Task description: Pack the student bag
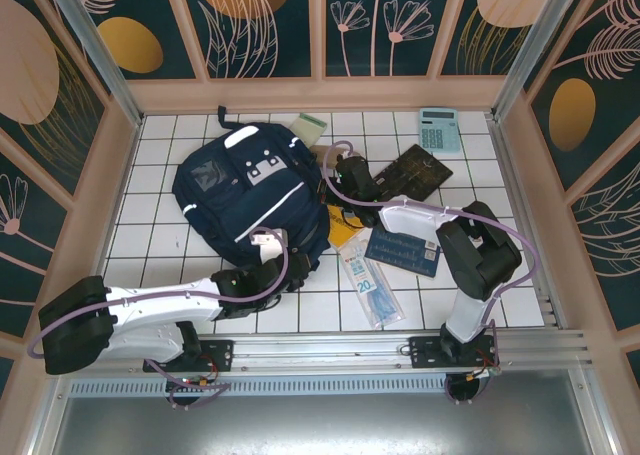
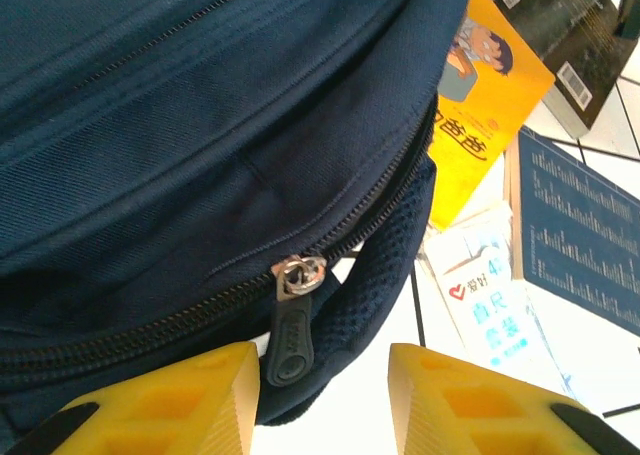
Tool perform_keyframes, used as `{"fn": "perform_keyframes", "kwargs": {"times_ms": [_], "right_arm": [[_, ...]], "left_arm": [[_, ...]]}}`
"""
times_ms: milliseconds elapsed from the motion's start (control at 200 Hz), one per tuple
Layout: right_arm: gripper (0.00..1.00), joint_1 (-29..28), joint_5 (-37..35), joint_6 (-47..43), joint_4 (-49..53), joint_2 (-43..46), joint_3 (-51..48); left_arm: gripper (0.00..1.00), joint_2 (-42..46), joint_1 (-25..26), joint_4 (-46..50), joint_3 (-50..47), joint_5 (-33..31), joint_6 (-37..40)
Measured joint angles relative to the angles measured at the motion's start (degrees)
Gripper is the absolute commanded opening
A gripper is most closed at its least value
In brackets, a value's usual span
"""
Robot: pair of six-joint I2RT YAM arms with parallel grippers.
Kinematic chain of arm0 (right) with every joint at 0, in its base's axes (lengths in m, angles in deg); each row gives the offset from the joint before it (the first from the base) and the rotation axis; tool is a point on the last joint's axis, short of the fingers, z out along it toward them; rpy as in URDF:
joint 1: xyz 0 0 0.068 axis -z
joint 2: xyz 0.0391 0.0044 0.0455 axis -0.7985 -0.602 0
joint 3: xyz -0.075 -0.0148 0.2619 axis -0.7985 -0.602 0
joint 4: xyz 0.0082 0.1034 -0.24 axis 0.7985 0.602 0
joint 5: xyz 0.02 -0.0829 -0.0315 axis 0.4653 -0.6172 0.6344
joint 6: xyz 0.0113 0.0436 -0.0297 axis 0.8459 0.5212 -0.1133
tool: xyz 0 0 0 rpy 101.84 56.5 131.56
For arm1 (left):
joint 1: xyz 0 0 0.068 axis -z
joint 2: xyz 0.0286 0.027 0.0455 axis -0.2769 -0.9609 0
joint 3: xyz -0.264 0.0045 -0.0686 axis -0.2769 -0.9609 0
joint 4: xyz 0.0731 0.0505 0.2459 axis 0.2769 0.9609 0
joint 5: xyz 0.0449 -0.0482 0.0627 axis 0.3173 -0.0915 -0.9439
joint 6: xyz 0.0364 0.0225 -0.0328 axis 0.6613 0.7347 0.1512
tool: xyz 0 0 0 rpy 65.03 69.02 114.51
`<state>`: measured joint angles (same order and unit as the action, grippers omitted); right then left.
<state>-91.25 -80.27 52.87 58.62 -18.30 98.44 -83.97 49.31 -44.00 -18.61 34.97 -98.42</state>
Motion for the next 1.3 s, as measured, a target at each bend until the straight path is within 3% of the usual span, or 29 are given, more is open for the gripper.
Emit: {"fn": "perform_keyframes", "kwargs": {"times_ms": [345,470,551,796,1041,1301], "right_arm": [[0.0,-0.09,0.26,0.48,-0.24,0.0,-0.04],[0.0,-0.17,0.24,0.63,-0.59,0.0,-0.33],[0.0,-0.22,0.22,0.63,-0.66,0.02,-0.42],[0.0,-0.37,-0.15,0.61,-0.98,0.02,-0.87],[0.0,0.0,-0.11,0.37,-0.98,0.07,-0.87],[0.0,2.43,2.82,-0.72,-0.98,0.07,-0.87]], "left_arm": [[0.36,-4.31,0.0,-2.67,0.0,-1.16,-0.63],[0.19,-6.25,-0.02,-2.95,0.15,-1.44,-1.18],[0.0,-6.73,0.0,-2.73,0.46,-2.23,-1.11],[0.0,-5.92,0.0,1.11,1.73,-3.39,-2.86],[0.0,1.68,-0.33,10.32,1.81,-4.04,-4.42],[0.0,9.18,-4.83,16.83,-0.17,-2.19,-5.16]]}}
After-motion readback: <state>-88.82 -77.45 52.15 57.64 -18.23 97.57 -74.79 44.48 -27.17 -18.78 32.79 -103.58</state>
